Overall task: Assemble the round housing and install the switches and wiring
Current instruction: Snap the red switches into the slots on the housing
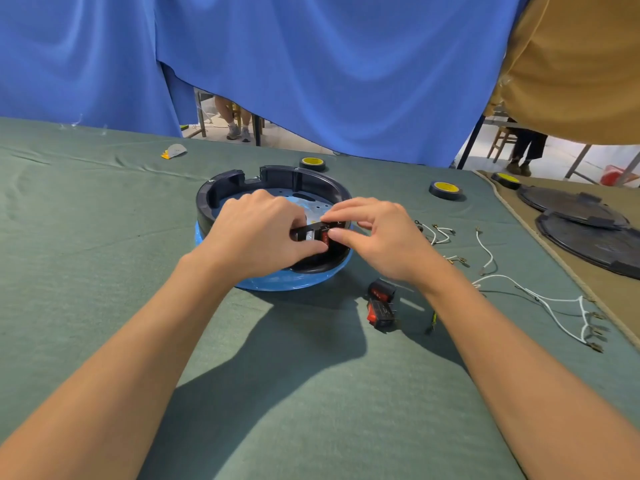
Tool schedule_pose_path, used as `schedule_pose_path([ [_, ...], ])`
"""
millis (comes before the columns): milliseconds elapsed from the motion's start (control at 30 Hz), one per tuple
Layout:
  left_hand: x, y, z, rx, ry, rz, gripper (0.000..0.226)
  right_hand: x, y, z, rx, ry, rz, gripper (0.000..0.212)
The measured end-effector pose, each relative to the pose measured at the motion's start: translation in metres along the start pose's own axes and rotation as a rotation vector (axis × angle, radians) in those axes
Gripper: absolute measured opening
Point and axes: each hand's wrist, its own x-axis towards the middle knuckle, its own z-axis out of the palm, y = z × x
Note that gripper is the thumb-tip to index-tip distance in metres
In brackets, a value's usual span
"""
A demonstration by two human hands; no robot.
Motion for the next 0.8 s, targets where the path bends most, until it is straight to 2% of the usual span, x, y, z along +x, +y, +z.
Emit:
schedule_pose_path([
  [67, 0.000, 0.005, 0.004, 0.169, 0.030, -0.022, 0.051, -0.009, 0.006, 0.001, 0.046, -0.020, -0.015, 0.035],
  [133, 0.000, 0.008, 0.009, 0.219, 0.007, -0.034, 0.052, -0.013, 0.009, 0.003, 0.059, 0.005, -0.008, 0.043],
  [300, 0.000, 0.005, 0.016, 0.255, 0.032, -0.025, 0.051, -0.007, 0.002, 0.006, 0.039, 0.074, -0.005, 0.025],
  [433, -0.002, 0.009, 0.020, 0.275, 0.094, -0.010, 0.049, -0.002, -0.005, 0.008, 0.057, 0.129, 0.014, 0.021],
  [600, -0.003, 0.009, 0.019, 0.272, 0.091, -0.021, 0.049, 0.007, -0.005, 0.005, 0.074, 0.107, 0.096, 0.016],
  [733, 0.000, 0.003, 0.016, 0.188, 0.037, -0.028, 0.056, 0.013, -0.012, 0.003, 0.010, 0.068, 0.105, 0.010],
  [800, -0.002, 0.001, 0.013, 0.103, 0.052, -0.039, 0.059, 0.011, -0.010, -0.002, 0.068, 0.037, 0.102, 0.009],
])
